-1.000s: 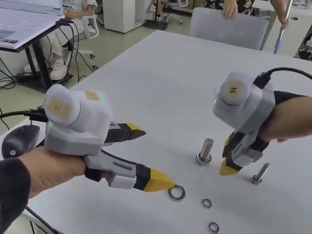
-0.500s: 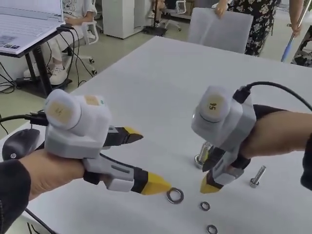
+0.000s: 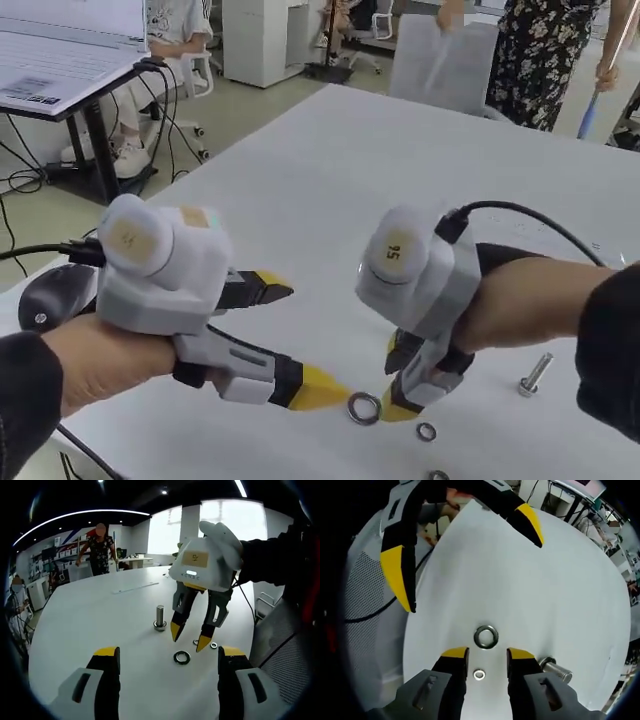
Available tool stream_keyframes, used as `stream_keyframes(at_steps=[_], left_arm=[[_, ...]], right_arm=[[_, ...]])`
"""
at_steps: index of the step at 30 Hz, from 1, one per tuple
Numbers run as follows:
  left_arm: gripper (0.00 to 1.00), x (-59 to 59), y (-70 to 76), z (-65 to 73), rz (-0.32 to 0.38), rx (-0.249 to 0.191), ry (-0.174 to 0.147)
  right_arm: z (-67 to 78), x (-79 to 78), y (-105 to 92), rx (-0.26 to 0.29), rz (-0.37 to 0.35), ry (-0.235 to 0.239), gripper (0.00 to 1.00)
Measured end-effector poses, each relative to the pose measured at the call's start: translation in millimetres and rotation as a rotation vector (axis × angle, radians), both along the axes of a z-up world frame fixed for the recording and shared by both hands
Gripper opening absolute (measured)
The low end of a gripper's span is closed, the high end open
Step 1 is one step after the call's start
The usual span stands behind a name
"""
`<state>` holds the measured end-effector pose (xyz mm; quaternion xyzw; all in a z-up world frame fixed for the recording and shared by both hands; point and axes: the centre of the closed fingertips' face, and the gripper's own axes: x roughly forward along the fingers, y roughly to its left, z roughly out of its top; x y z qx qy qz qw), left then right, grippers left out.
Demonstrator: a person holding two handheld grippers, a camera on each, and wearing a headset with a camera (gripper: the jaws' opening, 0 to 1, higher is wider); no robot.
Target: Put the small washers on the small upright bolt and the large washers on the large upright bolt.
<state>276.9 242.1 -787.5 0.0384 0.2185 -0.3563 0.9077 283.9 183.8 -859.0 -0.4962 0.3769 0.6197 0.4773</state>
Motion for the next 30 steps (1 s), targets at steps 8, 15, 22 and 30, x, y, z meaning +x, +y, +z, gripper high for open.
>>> stream_keyframes(at_steps=[8,15,22,30], left_arm=[[0.8,-1.5,2.2,-0.5,0.006,-0.006,0.0],[0.8,-2.7,3.2,-1.3,0.009,-0.007,0.001],[0.8,-4.1,3.8,-1.7,0.012,-0.008,0.002],[0.8,-5.7,3.5,-1.6,0.015,-0.009,-0.002]], right_arm=[[-10.4,-4.0,9.4,0.011,-0.003,0.013,0.31],[-19.8,-4.0,7.1,-0.008,-0.001,0.004,0.31],[-22.7,-6.1,8.9,-0.003,0.001,0.002,0.31],[-23.6,-9.8,8.5,-0.007,0.019,-0.012,0.28]])
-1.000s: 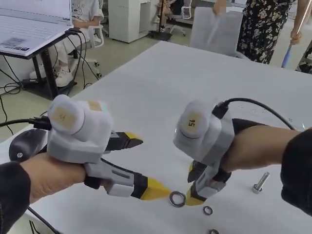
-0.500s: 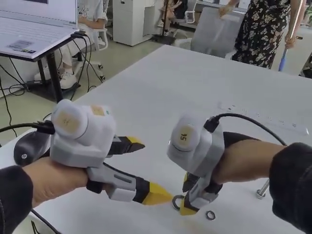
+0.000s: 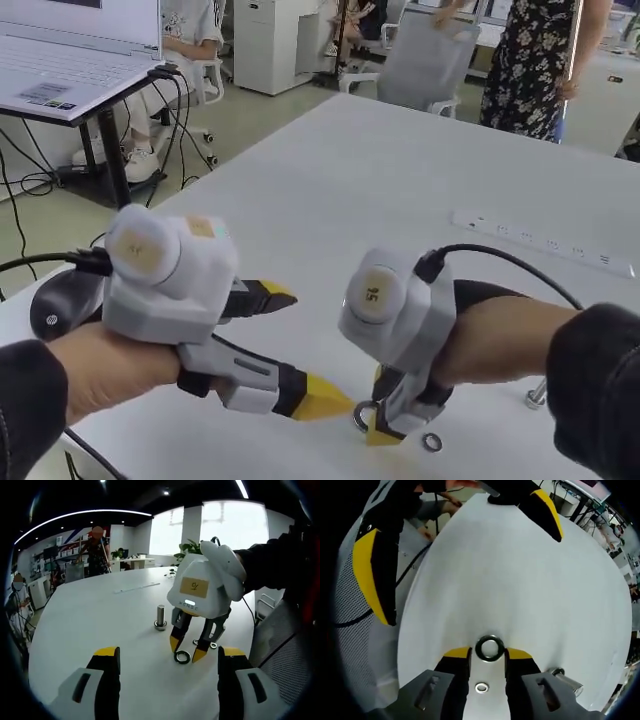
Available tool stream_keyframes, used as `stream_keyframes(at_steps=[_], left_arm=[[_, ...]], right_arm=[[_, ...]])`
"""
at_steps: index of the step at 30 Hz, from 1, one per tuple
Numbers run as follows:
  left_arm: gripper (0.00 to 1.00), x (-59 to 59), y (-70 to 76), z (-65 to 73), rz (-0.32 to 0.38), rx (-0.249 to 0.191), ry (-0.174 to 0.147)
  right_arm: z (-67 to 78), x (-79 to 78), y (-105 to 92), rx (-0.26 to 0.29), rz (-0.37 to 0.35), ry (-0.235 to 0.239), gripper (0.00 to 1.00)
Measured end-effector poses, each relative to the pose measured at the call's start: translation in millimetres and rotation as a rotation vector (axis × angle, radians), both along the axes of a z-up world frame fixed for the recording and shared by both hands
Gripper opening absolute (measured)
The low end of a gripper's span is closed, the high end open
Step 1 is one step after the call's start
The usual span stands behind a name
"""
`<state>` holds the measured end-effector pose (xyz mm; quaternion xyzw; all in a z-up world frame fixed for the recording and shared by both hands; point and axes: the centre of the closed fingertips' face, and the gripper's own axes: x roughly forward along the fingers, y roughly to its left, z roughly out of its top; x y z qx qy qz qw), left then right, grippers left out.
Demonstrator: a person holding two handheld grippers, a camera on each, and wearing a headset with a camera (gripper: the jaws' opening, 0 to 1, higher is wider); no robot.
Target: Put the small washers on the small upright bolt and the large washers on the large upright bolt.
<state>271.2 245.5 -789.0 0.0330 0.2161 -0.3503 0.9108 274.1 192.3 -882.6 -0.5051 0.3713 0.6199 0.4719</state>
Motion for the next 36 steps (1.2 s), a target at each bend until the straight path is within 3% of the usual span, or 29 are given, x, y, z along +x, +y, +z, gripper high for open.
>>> stream_keyframes(at_steps=[27,36], left_arm=[[0.79,-0.7,2.7,-1.3,0.007,-0.002,-0.002],[0.79,0.0,0.9,-2.5,-0.002,0.0,0.001]], right_arm=[[-0.3,5.6,-3.7,-0.014,-0.011,0.005,0.23],[7.9,12.1,-10.6,-0.006,-0.043,0.007,0.23]])
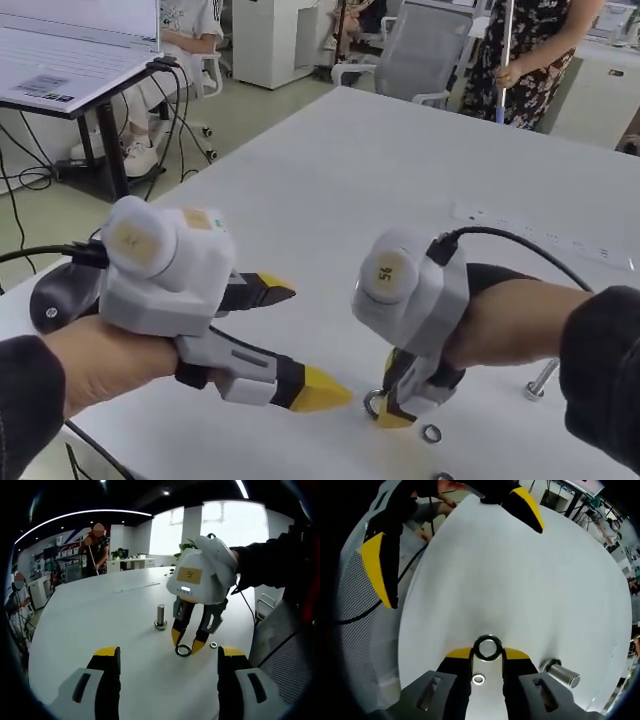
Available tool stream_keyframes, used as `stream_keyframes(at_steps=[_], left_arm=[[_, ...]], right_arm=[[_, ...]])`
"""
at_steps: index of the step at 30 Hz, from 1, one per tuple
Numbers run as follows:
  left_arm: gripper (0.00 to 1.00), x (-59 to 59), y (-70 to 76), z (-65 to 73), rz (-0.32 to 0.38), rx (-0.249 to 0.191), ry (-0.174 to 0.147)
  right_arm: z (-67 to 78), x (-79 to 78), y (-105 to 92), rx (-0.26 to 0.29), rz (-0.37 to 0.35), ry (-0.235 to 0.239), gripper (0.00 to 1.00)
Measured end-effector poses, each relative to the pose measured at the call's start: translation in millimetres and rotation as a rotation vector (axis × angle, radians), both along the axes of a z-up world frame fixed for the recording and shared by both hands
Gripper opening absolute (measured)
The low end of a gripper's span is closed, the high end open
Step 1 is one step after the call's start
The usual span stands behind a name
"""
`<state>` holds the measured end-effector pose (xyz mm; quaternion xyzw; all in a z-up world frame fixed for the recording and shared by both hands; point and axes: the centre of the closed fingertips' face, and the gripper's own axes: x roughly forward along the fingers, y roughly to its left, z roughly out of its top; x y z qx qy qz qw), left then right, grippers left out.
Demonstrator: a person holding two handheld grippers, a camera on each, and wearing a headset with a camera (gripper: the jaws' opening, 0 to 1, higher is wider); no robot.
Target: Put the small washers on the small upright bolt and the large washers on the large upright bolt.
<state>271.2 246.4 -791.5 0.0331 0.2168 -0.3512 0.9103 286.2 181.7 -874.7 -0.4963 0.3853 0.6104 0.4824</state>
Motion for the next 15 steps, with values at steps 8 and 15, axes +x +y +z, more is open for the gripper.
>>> stream_keyframes(at_steps=[8,15], left_arm=[[0.79,0.5,-1.3,-0.6,-0.006,0.001,0.001],[0.79,1.4,-2.7,-0.2,-0.012,0.002,0.001]], right_arm=[[5.3,6.7,-12.8,-0.009,-0.023,-0.005,0.23],[11.3,16.5,-24.6,-0.004,-0.061,-0.009,0.23]])
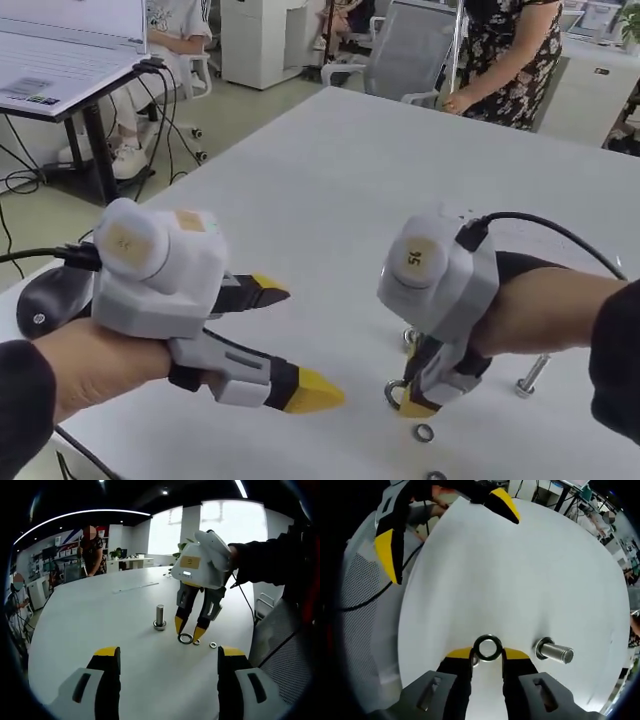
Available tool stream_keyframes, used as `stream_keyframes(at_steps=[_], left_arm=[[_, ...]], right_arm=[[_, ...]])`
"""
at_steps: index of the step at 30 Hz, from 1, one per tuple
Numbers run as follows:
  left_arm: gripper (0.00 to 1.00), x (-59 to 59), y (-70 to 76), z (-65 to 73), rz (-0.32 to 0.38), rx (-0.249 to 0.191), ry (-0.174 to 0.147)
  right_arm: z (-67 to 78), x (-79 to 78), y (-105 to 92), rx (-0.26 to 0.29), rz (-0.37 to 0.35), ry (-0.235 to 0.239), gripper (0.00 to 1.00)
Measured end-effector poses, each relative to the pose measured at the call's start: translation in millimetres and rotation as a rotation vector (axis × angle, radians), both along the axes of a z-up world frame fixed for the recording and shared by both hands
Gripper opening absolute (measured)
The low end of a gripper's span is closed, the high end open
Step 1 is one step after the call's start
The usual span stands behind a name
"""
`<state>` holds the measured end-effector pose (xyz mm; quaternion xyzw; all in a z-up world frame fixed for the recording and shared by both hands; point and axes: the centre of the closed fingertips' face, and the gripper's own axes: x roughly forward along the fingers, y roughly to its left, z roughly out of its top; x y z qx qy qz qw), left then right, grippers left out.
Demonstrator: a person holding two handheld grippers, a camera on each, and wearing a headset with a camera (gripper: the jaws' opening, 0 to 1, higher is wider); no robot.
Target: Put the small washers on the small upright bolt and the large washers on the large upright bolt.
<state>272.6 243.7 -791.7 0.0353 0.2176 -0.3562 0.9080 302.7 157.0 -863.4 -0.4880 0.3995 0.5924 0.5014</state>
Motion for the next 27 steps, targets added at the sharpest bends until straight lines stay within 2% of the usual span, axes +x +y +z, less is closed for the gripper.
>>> stream_keyframes(at_steps=[27], left_arm=[[0.79,6.0,-3.4,2.4,-0.017,0.009,0.002]], right_arm=[[18.4,37.3,-37.2,-0.009,-0.1,-0.036,0.23]])
